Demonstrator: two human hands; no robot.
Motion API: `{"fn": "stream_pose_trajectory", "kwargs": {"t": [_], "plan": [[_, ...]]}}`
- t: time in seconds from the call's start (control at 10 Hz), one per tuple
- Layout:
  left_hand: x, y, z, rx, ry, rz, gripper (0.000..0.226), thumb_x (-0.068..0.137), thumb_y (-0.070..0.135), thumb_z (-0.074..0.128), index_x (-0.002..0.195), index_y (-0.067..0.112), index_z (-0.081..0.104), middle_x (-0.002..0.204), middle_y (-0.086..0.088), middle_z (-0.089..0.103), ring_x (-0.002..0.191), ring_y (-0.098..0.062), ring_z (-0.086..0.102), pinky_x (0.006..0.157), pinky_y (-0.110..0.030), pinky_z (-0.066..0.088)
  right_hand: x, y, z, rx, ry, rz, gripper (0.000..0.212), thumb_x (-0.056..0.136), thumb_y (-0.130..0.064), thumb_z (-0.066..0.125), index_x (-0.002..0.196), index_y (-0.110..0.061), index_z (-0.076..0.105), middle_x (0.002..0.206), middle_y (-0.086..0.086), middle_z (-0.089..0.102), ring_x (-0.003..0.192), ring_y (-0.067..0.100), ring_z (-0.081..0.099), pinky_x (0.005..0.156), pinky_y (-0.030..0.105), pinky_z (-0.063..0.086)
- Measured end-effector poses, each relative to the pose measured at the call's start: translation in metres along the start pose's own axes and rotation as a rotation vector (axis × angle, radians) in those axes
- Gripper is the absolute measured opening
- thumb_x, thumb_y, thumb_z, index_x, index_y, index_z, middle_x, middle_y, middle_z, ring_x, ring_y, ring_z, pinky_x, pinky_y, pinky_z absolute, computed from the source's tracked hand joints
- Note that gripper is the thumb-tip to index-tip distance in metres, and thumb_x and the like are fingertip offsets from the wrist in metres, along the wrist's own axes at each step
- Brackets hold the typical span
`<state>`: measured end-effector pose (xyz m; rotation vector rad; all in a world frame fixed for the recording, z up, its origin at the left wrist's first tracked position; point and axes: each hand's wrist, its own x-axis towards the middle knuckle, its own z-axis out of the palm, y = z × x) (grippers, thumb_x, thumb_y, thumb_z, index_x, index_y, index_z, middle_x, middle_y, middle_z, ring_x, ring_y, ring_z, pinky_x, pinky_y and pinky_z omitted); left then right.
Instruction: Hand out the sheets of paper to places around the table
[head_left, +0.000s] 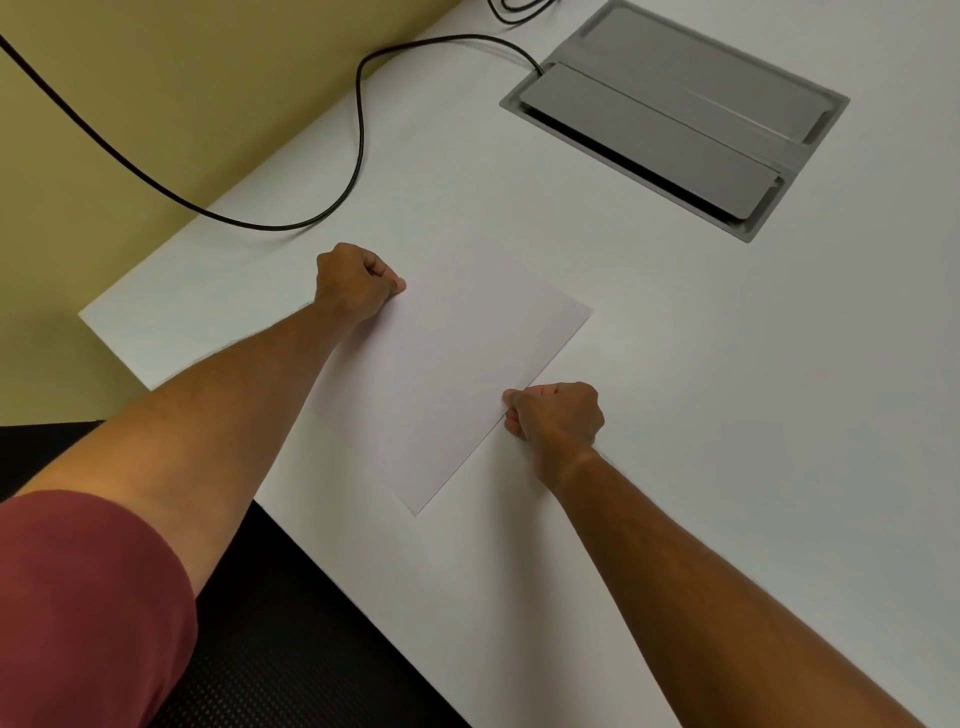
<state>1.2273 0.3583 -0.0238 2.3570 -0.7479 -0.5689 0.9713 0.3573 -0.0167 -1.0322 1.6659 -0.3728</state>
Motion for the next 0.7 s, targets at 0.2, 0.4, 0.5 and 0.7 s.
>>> {"fn": "stream_pose_trajectory", "kwargs": {"t": [0.2,0.4,0.5,0.7], "plan": [[-0.002,0.0,0.002,0.016,0.023,-0.011,0.005,0.078,0.007,0.079,0.081,0.004,0.076,0.074,0.002,0.068,0.064,0.001,0.06,0.069,-0.014,0.048,-0.001,0.001,0.0,-0.026,0.016,-0.004,0.02,0.074,-0.011,0.082,0.059,-0.005,0.069,0.06,0.007,0.071,0.061,0.024,0.073,0.072,0.038,0.063],[-0.008,-0.001,0.005,0.029,0.056,0.001,0.012,0.081,0.012,0.078,0.085,0.002,0.073,0.078,-0.001,0.067,0.079,-0.014,0.065,0.071,-0.017,0.047,-0.002,0.003,-0.003,-0.029,0.001,-0.045,0.021,0.078,-0.016,0.079,0.063,-0.005,0.069,0.065,0.008,0.072,0.065,0.023,0.073,0.074,0.036,0.062],[-0.014,-0.001,0.005,0.046,0.065,0.034,0.026,0.079,0.023,0.081,0.091,0.003,0.071,0.083,-0.004,0.065,0.083,-0.019,0.062,0.079,-0.027,0.049,-0.004,0.005,-0.005,-0.007,-0.013,-0.079,0.02,0.081,-0.021,0.077,0.07,-0.005,0.07,0.069,0.008,0.072,0.068,0.023,0.073,0.078,0.037,0.06],[-0.04,0.012,0.004,0.176,0.045,0.162,0.059,0.085,0.039,0.072,0.128,0.0,0.059,0.126,-0.019,0.058,0.118,-0.033,0.055,0.101,-0.04,0.044,-0.014,0.002,-0.021,-0.186,-0.006,-0.265,0.025,0.087,-0.036,0.069,0.101,-0.016,0.069,0.099,0.001,0.073,0.084,0.013,0.062,0.088,0.028,0.048]]}}
